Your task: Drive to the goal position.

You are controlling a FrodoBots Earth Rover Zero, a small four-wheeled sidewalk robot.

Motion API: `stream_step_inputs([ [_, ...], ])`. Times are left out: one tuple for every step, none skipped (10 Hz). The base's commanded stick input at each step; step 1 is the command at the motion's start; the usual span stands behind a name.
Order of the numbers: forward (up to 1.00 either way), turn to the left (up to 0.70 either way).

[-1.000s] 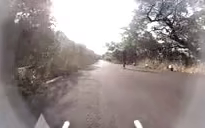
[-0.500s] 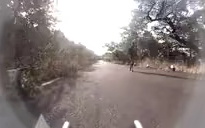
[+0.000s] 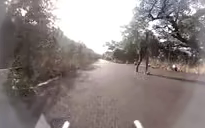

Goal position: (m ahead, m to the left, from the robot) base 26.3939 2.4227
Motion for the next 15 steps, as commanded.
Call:
stream_step_inputs([
  [0.5, 0.0],
  [0.5, 0.0],
  [0.5, 0.0],
  [0.5, 0.0],
  [0.5, 0.0],
  [0.5, 0.0],
  [0.5, 0.0],
  [0.5, 0.0],
  [0.5, 0.0],
  [0.5, 0.0],
  [0.5, 0.0],
  [0.5, 0.0],
  [0.5, 0.0],
  [0.5, 0.0],
  [0.5, 0.0],
])
